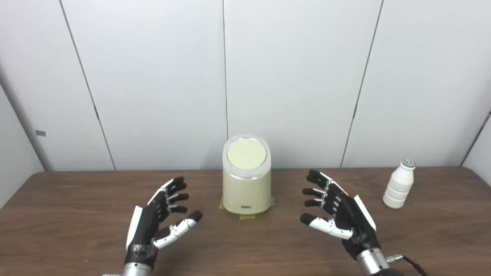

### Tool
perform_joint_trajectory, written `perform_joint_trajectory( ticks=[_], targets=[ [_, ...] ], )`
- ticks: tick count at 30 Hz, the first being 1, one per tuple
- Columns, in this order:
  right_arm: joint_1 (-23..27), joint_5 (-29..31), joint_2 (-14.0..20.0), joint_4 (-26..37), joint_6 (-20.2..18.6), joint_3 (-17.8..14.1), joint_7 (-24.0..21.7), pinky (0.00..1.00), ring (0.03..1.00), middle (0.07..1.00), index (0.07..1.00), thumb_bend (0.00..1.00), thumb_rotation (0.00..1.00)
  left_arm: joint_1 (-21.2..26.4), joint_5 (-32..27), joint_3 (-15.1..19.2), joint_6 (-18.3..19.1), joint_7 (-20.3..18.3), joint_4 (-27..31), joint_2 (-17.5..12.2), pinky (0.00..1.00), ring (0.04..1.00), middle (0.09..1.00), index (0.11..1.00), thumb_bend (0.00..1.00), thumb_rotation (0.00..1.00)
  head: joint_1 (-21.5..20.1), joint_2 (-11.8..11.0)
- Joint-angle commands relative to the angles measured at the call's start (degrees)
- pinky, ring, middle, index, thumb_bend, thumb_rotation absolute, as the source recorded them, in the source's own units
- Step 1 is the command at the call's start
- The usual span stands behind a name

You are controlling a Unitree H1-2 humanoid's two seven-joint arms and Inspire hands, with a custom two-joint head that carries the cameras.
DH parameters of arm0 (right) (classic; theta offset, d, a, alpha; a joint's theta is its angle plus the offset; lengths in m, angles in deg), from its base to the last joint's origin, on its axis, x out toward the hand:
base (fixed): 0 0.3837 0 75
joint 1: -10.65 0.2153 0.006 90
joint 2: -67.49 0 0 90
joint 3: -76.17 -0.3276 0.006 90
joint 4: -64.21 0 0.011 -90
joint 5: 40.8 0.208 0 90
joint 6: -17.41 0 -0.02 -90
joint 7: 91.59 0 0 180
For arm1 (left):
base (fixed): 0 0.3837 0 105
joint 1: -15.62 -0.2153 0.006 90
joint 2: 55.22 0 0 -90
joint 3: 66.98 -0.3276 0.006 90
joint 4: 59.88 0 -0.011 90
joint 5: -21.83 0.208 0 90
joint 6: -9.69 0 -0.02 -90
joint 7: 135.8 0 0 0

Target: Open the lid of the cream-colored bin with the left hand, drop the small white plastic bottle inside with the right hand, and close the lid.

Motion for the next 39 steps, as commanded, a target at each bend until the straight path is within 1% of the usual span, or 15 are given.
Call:
perform_joint_trajectory(
  ticks=[1,3,6,8,10,17,19,21,25,29,32,35,37,39],
  targets=[
    [2.1,-0.2,0.7,1.1,1.6,0.1,-0.3,0.64,0.757,0.863,0.864,0.88,0.35,3.9,1.9,-0.2,0.5,1.4,2.4,0.4,0.75,0.854,0.888,0.909,0.78,0.32,0.1,0.1],
    [2.1,0.4,0.6,1.0,1.7,-0.1,-0.4,0.65,0.756,0.864,0.863,0.88,0.34,5.7,3.5,0.1,2.5,2.1,2.4,0.6,0.84,0.907,0.923,0.94,0.8,0.36,0.3,0.0],
    [2.1,1.0,0.6,0.5,2.1,-0.3,-0.6,0.66,0.76,0.867,0.862,0.88,0.33,8.7,5.1,0.3,5.1,3.3,2.0,0.7,0.92,0.942,0.943,0.96,0.8,0.37,0.2,-0.2],
    [2.1,1.0,0.7,0.4,2.4,-0.3,-0.7,0.66,0.758,0.863,0.859,0.88,0.34,11.0,5.9,0.3,6.7,3.8,1.6,0.7,0.95,0.96,0.957,0.972,0.79,0.37,0.2,-0.2],
    [2.1,0.8,0.9,0.3,2.6,-0.2,-0.7,0.66,0.758,0.861,0.86,0.88,0.34,13.5,6.6,0.2,7.6,4.2,1.0,0.6,0.96,0.966,0.957,0.97,0.8,0.38,0.3,-0.3],
    [1.9,0.4,0.8,0.6,2.1,-0.3,-0.2,0.66,0.761,0.861,0.856,0.89,0.35,21.4,7.8,-0.6,10.2,4.7,-2.7,0.7,0.9,0.971,0.961,0.966,0.81,0.34,0.1,-0.6],
    [1.9,0.7,0.8,0.6,2.4,-0.3,-0.4,0.66,0.763,0.86,0.857,0.88,0.35,22.9,8.3,-1.4,10.1,4.5,-3.8,0.7,0.91,0.97,0.959,0.964,0.82,0.34,0.0,-0.6],
    [1.9,0.4,0.8,0.8,2.2,-0.2,-0.3,0.66,0.763,0.859,0.857,0.88,0.36,24.4,9.4,-2.6,9.4,4.4,-5.3,0.5,0.9,0.961,0.958,0.963,0.84,0.32,-0.1,-0.6],
    [2.0,0.6,0.8,0.3,3.2,-0.2,-0.5,0.65,0.755,0.847,0.852,0.88,0.36,26.6,11.0,-4.1,8.7,5.3,-8.2,0.5,0.88,0.959,0.96,0.967,0.87,0.28,-0.3,-0.7],
    [1.9,0.7,0.8,0.9,3.0,-0.1,-0.7,0.64,0.745,0.843,0.854,0.87,0.36,28.9,12.3,-5.1,10.5,5.6,-10.2,1.5,0.86,0.96,0.962,0.965,0.89,0.28,-0.4,-0.6],
    [1.9,0.5,0.8,1.1,2.7,0.0,-0.6,0.63,0.737,0.841,0.856,0.86,0.36,29.9,14.6,-6.4,11.8,5.9,-11.6,1.7,0.88,0.985,0.986,0.976,0.88,0.27,-0.5,-0.6],
    [1.9,0.3,0.8,1.2,2.6,0.1,-0.6,0.62,0.731,0.839,0.854,0.87,0.37,30.7,16.3,-7.1,12.0,6.7,-13.3,1.8,0.93,0.999,0.999,0.992,0.88,0.25,-0.5,-0.6],
    [1.9,0.5,0.9,1.0,3.0,0.1,-0.8,0.61,0.729,0.842,0.857,0.86,0.37,31.3,17.4,-7.5,12.3,7.4,-14.9,2.0,0.94,0.999,1.0,0.995,0.89,0.22,-0.5,-0.6],
    [1.9,0.5,0.9,1.0,3.1,0.2,-0.8,0.61,0.726,0.842,0.855,0.86,0.37,32.0,18.4,-8.0,12.7,8.3,-16.5,2.2,0.94,1.0,1.0,0.999,0.89,0.18,-0.5,-0.7]
  ],
)
